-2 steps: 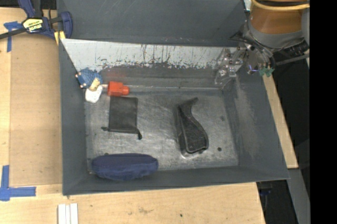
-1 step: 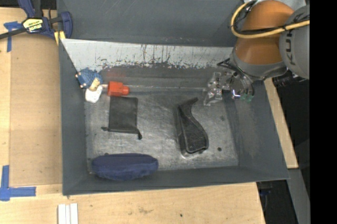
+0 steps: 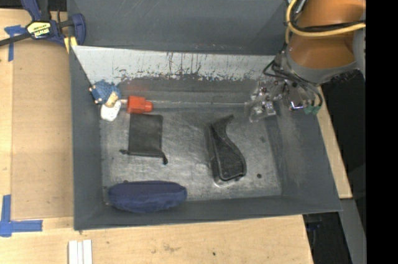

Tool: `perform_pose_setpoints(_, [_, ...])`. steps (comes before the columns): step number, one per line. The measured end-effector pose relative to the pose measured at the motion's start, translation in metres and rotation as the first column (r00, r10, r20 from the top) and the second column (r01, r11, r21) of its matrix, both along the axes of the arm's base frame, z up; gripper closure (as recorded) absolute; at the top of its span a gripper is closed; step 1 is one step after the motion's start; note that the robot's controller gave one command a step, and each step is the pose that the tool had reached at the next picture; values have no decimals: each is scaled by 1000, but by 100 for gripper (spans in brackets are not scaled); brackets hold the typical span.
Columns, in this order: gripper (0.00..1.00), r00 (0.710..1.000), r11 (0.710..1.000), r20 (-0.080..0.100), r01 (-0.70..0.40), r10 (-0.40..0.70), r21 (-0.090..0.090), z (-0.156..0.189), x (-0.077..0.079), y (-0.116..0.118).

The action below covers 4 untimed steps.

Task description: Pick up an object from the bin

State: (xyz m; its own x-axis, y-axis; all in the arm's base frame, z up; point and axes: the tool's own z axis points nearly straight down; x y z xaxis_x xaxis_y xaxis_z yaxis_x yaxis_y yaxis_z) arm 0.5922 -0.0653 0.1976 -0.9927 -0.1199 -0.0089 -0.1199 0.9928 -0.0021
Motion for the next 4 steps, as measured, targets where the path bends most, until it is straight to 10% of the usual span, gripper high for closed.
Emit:
perform_pose_setpoints(1, [0,1000,1000,-3,0,0,1,-2,-1,0])
perform_pose_setpoints(2, [100,1000,1000,-3,0,0,0,-2,-1,0])
perform_pose_setpoints(3, [0,1000,1000,-3,0,0,0,-2,-1,0])
perform_pose_setpoints(4, [0,984,984,-7,-179,179,3,-68,31,74])
